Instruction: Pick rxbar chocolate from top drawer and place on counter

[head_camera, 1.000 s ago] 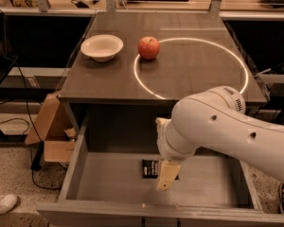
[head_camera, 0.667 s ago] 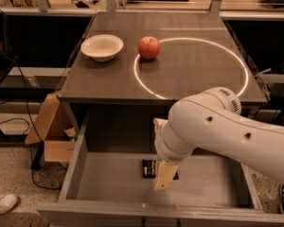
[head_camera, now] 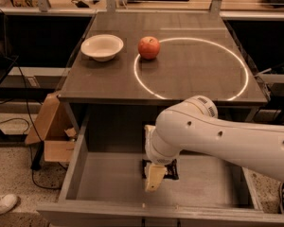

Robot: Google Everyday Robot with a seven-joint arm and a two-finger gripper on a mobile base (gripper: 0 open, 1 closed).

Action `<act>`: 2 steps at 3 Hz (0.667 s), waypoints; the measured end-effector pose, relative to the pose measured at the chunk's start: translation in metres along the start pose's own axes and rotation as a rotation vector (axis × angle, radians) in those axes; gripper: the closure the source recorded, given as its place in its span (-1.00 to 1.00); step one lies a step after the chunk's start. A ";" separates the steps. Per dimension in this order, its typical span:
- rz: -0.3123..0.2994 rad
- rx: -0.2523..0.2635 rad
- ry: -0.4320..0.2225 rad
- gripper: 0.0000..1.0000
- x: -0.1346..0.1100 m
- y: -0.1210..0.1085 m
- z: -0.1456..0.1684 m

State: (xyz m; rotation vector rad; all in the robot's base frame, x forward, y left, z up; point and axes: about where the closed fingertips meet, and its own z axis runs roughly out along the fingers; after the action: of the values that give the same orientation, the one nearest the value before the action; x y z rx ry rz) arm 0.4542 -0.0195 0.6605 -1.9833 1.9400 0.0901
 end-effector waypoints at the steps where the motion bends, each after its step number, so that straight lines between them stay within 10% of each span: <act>1: 0.024 -0.002 0.031 -1.00 0.023 -0.019 0.034; 2: 0.031 -0.006 0.035 -1.00 0.027 -0.019 0.037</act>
Offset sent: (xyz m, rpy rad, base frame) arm 0.0413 -0.0157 -0.0596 -0.0500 0.0248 -0.0420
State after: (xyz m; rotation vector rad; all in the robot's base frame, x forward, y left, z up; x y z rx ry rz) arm 0.4822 -0.0344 0.6222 -1.9712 1.9954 0.0695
